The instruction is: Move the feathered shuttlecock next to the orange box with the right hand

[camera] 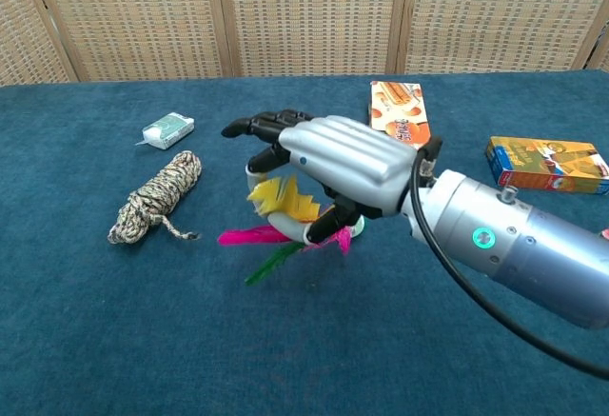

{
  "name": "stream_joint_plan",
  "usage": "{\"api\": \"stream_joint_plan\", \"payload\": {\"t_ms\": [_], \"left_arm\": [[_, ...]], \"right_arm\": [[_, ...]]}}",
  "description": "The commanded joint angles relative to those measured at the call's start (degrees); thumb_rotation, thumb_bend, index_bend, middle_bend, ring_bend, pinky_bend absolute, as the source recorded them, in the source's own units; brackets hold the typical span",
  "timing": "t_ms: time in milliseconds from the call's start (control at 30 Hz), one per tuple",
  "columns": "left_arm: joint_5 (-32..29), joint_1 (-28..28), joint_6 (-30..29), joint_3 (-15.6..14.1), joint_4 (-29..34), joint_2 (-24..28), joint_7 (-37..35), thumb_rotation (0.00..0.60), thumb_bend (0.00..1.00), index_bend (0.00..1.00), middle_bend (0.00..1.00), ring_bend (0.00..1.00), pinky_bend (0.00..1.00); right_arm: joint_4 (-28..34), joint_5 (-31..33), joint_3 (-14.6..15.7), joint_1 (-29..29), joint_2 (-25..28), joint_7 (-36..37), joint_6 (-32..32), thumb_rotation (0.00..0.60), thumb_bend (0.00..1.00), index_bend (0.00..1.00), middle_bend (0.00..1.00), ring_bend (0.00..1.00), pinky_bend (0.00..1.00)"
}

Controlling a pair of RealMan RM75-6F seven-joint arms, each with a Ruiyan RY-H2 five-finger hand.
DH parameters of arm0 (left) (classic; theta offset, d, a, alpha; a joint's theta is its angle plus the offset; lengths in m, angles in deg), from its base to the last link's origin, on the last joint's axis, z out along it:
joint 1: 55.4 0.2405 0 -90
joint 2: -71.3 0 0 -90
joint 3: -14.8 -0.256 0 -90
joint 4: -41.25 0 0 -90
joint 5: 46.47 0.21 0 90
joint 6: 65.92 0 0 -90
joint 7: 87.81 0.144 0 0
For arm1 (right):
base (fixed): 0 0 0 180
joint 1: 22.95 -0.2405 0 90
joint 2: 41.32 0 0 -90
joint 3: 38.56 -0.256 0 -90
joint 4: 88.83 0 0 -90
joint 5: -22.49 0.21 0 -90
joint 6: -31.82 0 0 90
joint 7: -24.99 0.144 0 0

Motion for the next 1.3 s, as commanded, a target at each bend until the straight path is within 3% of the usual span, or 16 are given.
{"api": "stream_joint_plan", "payload": {"t_ms": [33,233,467,667,967,1067,1133,1200,1300], "left_arm": [[0.3,0.0,0.1,-0.1,0.0,0.4,-0.7,0.6,0.0,0.0,0.0,0.0,0.0],[0.6,0.0,0.1,-0.2,0.0,1.0,-2.1,0.6,0.0,0.0,0.0,0.0,0.0],[0.4,-0.1,0.5,-0.1,-0.1,1.5,-3.2,0.6,0.0,0.0,0.0,0.0,0.0],[0.4,-0.3,0.9,-0.1,-0.1,1.7,-3.4,0.6,0.0,0.0,0.0,0.0,0.0],[0.7,-0.3,0.7,-0.4,0.2,1.3,-2.3,0.6,0.0,0.0,0.0,0.0,0.0],[0.8,-0.3,0.7,-0.5,0.3,1.1,-1.8,0.6,0.0,0.0,0.0,0.0,0.0],[0.9,-0.3,0.6,-0.5,0.4,1.0,-1.5,0.6,0.0,0.0,0.0,0.0,0.0],[1.0,-0.3,0.5,-0.6,0.5,0.9,-1.4,0.6,0.0,0.0,0.0,0.0,0.0],[1.1,-0.2,0.4,-0.7,0.6,0.9,-1.3,0.6,0.0,0.0,0.0,0.0,0.0]], "right_arm": [[4.8,8.0,-6.2,-0.5,0.8,-2.3,-4.2,0.6,0.57,0.64,0.07,0.0,0.0],[4.9,16.6,-12.0,-1.6,0.3,-8.7,-7.1,0.6,0.57,0.64,0.07,0.0,0.0],[2.5,23.2,-15.4,-2.3,0.6,-12.5,-8.7,0.6,0.57,0.64,0.07,0.0,0.0],[1.4,25.6,-15.3,-1.6,1.7,-12.0,-9.2,0.6,0.57,0.64,0.08,0.0,0.0],[2.3,24.2,-13.8,-0.5,3.9,-8.4,-8.0,0.6,0.57,0.64,0.08,0.0,0.0],[4.0,21.9,-12.8,0.1,5.7,-6.7,-6.8,0.6,0.57,0.53,0.08,0.0,0.0],[5.5,21.0,-12.3,0.5,7.1,-5.4,-6.5,0.6,0.51,0.4,0.08,0.0,0.0],[6.5,20.7,-12.1,0.7,8.3,-5.7,-6.3,0.6,0.29,0.27,0.08,0.0,0.0],[8.1,19.9,-11.9,0.9,9.8,-7.5,-5.2,0.6,0.12,0.2,0.08,0.0,0.0]]}}
